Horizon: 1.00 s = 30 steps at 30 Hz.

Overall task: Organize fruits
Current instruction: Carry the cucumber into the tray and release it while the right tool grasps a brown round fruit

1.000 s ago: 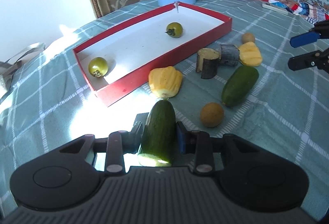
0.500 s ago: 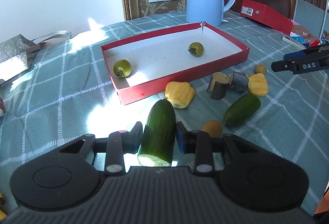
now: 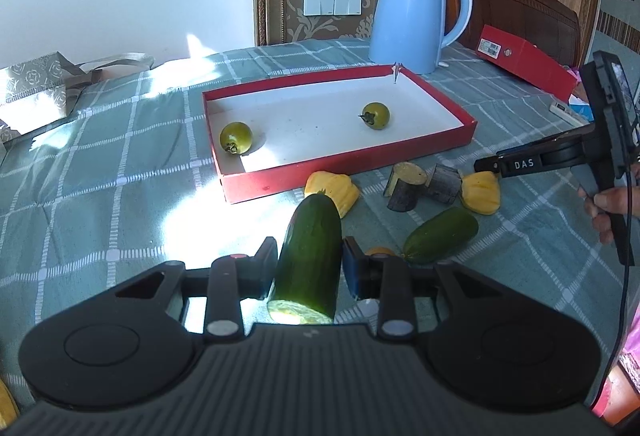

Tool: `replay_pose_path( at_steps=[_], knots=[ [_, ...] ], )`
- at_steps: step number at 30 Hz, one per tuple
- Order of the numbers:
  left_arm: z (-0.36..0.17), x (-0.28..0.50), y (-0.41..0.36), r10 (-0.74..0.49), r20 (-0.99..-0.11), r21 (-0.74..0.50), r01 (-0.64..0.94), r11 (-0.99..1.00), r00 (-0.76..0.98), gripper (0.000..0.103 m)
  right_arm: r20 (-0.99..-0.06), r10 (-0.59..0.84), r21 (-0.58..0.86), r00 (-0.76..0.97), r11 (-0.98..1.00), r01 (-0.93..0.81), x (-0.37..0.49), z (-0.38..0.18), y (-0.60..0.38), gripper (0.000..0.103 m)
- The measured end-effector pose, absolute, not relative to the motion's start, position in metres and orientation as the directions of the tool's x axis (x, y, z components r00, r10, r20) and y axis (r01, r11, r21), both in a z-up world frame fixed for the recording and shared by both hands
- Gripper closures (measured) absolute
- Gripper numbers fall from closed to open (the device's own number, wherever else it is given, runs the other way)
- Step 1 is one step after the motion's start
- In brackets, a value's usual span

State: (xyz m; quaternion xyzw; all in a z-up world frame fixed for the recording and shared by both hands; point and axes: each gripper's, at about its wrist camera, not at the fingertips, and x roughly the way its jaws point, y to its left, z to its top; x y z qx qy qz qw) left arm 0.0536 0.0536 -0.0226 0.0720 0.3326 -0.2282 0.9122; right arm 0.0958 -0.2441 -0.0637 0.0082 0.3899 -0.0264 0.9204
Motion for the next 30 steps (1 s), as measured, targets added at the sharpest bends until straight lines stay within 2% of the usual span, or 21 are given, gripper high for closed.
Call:
replay_pose_path(
  at_steps=[3, 16, 23, 30],
  knots=[
    [-0.022, 0.054, 0.052, -0.365, -0.639, -0.021, 0.458, 0.889, 0.678, 0.072, -0.713, -0.038, -0.007, 0.700, 0.999, 0.046, 0.096, -0.065, -0.245, 0.074],
    [-0.010, 0.078, 0.043, -0.371, -0.623, -0.076, 0.419, 0.905, 0.689, 0.072, -0.658, -0.009, -0.009, 0.753, 1.000, 0.005, 0.075, -0.041, -0.248, 0.075],
    [0.003, 0.122, 0.020, -0.389, -0.587, -0.089, 0.420, 0.903, 0.710, 0.072, -0.633, 0.013, 0.012, 0.774, 1.000, -0.007, 0.061, -0.022, -0.251, 0.075],
    [-0.007, 0.187, -0.004, -0.321, -0.610, -0.060, 0.362, 0.930, 0.725, 0.072, -0.616, 0.017, 0.000, 0.787, 1.000, -0.021, 0.058, -0.013, -0.252, 0.075]
  ],
)
